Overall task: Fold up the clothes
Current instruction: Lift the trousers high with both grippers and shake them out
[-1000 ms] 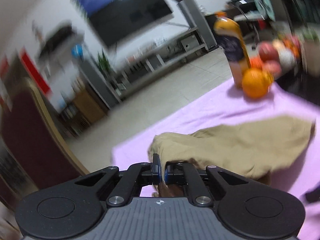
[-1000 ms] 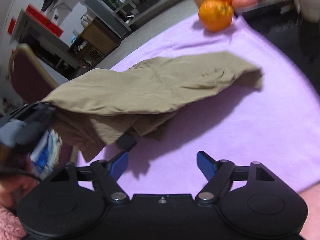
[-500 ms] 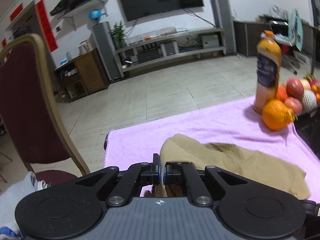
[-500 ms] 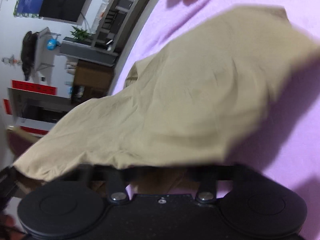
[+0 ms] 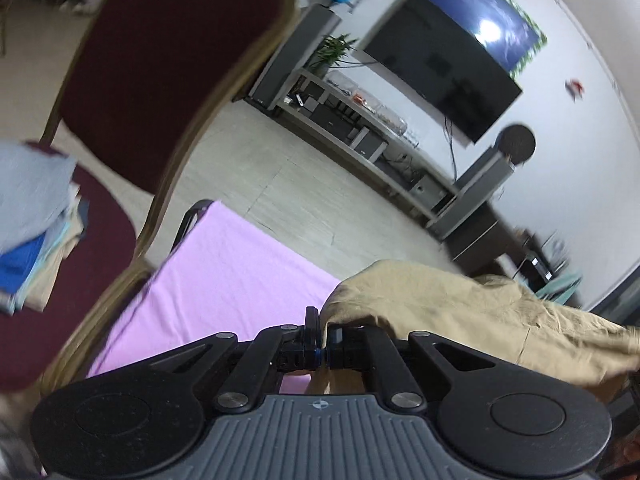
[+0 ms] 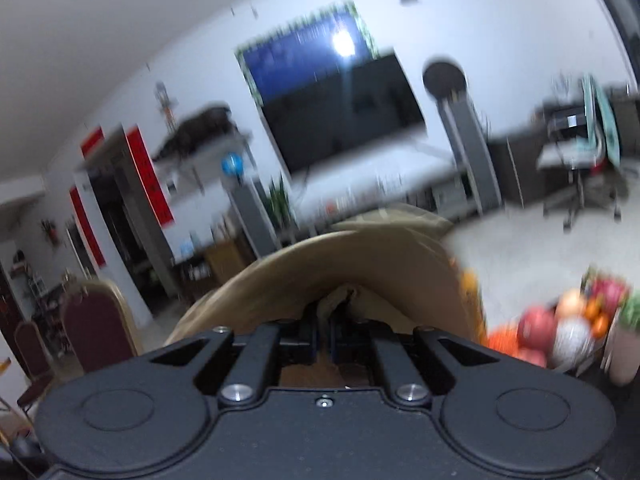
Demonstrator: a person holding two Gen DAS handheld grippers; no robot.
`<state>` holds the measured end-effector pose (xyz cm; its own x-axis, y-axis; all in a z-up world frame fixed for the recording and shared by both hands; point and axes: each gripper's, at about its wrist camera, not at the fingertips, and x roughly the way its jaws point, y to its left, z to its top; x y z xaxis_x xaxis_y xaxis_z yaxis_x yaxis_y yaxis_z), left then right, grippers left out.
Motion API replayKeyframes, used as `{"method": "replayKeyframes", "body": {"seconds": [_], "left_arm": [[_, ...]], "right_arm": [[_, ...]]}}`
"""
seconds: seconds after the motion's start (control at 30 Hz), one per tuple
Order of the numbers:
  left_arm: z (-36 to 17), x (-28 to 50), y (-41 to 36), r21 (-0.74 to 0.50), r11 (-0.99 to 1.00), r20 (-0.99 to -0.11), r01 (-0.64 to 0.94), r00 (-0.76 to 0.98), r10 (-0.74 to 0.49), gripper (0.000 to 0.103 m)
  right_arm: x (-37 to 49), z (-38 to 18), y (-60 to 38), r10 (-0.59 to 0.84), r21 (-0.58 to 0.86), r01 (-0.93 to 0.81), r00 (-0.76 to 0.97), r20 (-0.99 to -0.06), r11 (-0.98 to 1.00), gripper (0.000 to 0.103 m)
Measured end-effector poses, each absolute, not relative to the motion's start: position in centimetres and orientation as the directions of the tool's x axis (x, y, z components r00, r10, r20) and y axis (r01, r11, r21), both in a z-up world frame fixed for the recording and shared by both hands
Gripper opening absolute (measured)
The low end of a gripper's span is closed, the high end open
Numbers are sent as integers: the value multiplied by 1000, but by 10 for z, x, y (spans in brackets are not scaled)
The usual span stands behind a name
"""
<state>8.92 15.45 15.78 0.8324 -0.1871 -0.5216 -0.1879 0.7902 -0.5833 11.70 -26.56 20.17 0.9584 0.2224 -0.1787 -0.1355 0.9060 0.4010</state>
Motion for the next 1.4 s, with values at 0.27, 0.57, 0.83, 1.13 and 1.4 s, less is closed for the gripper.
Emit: {"method": "replayKeyframes", "body": {"seconds": [0.27, 0.57, 0.83, 1.13, 1.4], "left_arm": [[89, 120, 169, -543, 770, -694, -335, 695, -187, 15], [-39, 85, 163, -300, 900, -863, -318, 492, -114, 43], [-61, 51, 146, -321, 923, -808, -212, 570, -150, 79], [-93, 94, 144, -363, 912, -776, -190, 603, -183, 79], [-114, 119, 140, -511, 856, -734, -84, 562, -382, 54]], "right_arm": [[187, 180, -241, 207, 290, -98, 905, -373, 952, 7], [195, -6, -272, 244, 347, 85, 558, -793, 934, 46], [140, -78, -277, 454, 557, 100, 469, -757, 825, 65], [156, -169, -264, 524, 656, 177, 466, -713, 734, 42], [162, -216, -272, 746, 859, 228, 426, -512, 459, 39]]}}
